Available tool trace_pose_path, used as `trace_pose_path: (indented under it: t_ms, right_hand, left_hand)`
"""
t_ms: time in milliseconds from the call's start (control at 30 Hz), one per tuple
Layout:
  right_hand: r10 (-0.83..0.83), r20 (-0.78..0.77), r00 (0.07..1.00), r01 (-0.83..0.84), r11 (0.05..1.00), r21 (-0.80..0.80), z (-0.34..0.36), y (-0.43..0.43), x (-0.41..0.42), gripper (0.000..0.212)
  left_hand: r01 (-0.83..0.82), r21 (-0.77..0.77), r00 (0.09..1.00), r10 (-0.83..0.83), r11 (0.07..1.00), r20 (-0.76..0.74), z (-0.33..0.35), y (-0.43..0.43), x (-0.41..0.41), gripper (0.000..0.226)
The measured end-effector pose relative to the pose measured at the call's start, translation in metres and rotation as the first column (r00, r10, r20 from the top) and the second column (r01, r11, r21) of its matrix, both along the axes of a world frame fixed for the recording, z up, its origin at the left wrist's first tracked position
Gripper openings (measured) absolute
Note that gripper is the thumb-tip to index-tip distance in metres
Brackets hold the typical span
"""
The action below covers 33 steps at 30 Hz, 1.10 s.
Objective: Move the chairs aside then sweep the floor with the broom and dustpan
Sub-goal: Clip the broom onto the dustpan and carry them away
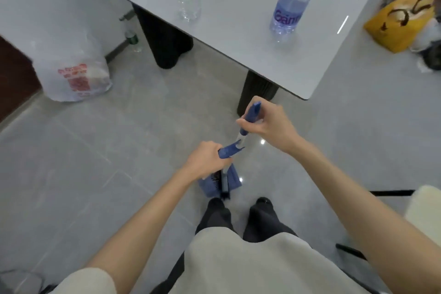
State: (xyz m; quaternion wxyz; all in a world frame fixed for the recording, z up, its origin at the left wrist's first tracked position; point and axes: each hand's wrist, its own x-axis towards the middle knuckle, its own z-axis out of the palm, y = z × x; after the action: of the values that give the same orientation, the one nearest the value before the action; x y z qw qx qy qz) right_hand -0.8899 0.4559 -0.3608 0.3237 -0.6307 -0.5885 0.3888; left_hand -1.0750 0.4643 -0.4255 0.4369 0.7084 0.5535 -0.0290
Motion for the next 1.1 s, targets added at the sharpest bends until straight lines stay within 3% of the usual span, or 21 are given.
trace_pose_path:
  t_ms: [200,400,567,767,1100]
  right_hand:
    - [-0.268,-0.059,0.961,0.271,0.962,0.038,-0.002,-0.07,0.079,0.025]
    - [-0.469,-0.243,0.849,0.457,0.883,-0.109,0.001,-0.128,0.173,0.023]
    - [-0.694,-0.43,0.577,0.642,0.711,-0.286,-0.004,-0.164,0.25,0.05]
    - [-0.638,-0.591,0.494,0.636,0.728,-0.255,0.017,-0.202,0.367,0.049]
    - [-0.658,-0.632,0.409,0.701,0.67,-0.245,0.024,-0.214,0.504,0.043]
  left_hand:
    - [0.214,-0.008,0.976,-0.213,0.977,0.045,0.002,-0.017,0.093,0.036]
    - [0.461,0.056,0.885,-0.463,0.886,0.038,0.008,-0.045,0.209,0.037]
    - [0.608,0.1,0.791,-0.612,0.787,0.013,0.015,-0.076,0.32,0.036]
    - [0.7,0.149,0.706,-0.709,0.699,0.009,0.031,-0.1,0.458,0.037]
    - [0.839,0.216,0.522,-0.85,0.499,-0.066,0.048,-0.09,0.616,0.043]
